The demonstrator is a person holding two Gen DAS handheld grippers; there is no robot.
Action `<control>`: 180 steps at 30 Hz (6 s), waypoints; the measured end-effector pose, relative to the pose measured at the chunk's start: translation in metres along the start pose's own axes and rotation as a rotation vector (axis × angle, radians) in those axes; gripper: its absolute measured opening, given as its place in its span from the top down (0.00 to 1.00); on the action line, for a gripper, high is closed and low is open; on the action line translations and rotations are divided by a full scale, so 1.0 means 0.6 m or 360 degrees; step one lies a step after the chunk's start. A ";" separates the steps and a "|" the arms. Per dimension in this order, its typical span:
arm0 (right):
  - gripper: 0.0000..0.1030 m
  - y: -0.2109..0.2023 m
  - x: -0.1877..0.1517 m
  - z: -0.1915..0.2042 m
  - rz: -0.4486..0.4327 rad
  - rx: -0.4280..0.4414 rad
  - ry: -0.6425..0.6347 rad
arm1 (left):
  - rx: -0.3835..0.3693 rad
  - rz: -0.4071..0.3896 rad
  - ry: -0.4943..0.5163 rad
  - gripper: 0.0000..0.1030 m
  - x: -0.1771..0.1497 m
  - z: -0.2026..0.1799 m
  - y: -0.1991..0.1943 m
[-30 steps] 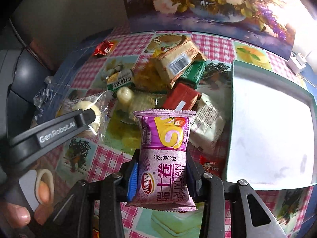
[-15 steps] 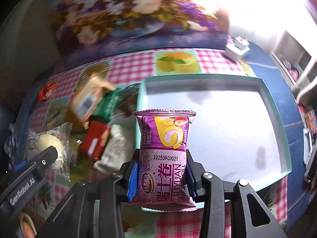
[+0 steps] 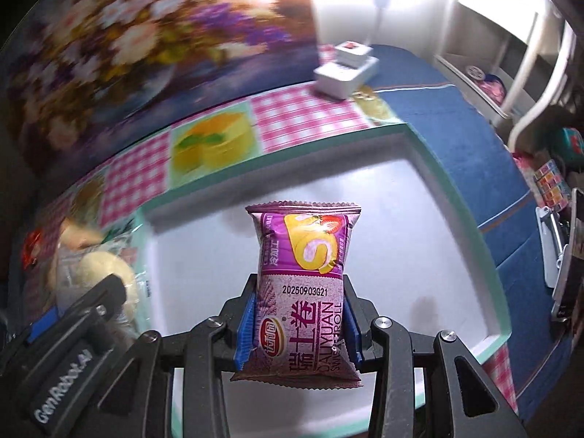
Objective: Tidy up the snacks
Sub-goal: 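Lower the purple bag into the tray and open the right gripper while the left releases the bun, then withdraw both tools from the tray back toward the snack pile, then grasp the small red candy with the right gripper while the left grasps the green-wrapped cracker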
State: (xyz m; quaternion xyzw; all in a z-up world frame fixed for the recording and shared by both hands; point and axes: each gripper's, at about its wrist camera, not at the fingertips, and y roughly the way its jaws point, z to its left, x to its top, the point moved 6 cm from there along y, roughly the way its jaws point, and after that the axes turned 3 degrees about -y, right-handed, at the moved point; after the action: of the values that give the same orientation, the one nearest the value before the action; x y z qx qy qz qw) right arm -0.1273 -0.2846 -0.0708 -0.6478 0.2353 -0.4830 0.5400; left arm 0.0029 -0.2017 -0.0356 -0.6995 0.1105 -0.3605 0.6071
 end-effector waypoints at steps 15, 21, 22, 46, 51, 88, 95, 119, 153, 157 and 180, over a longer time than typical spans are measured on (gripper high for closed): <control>0.58 0.049 0.042 -0.071 -0.0013 -0.0178 0.0126 | -0.0083 0.0011 0.0055 0.38 0.028 -0.071 0.076; 0.57 0.047 0.045 -0.069 -0.0012 -0.0179 0.0090 | -0.0094 0.0003 0.0040 0.35 0.031 -0.063 0.067; 0.57 0.045 0.046 -0.069 -0.0015 -0.0180 0.0083 | -0.0088 -0.0004 0.0039 0.35 0.033 -0.061 0.063; 0.00 0.018 0.032 -0.062 -0.0041 -0.0183 0.0029 | 0.0162 -0.0125 -0.0083 0.05 0.027 0.051 0.026; 0.00 -0.004 0.020 -0.051 -0.0098 -0.0105 0.0034 | 0.0150 -0.0143 -0.0196 0.05 0.002 0.085 0.010; 0.00 -0.081 -0.176 0.141 -0.0020 0.0261 -0.0442 | 0.0310 -0.0034 -0.0364 0.05 -0.186 0.314 -0.025; 0.00 -0.075 -0.196 0.174 0.0053 0.0363 -0.0491 | 0.0320 0.0028 -0.0401 0.05 -0.201 0.331 -0.010; 0.34 -0.061 -0.196 0.217 0.0120 0.0540 -0.0513 | 0.0268 0.0058 -0.0520 0.05 -0.199 0.362 0.004; 0.59 -0.030 -0.225 0.260 0.0197 0.0329 -0.0782 | 0.0235 0.0089 -0.0520 0.05 -0.198 0.359 0.014; 0.59 -0.029 -0.238 0.271 0.0207 0.0281 -0.0869 | 0.0233 0.0090 -0.0518 0.05 -0.198 0.358 0.014; 0.59 -0.006 -0.239 0.251 0.0334 0.0521 -0.0629 | 0.0207 0.0121 -0.0553 0.05 -0.205 0.367 0.026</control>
State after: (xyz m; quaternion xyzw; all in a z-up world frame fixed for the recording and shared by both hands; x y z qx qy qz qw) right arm -0.0562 -0.0937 -0.1134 -0.6058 0.1101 -0.3204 0.7199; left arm 0.0596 0.0371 -0.0963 -0.7058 0.0067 -0.2176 0.6742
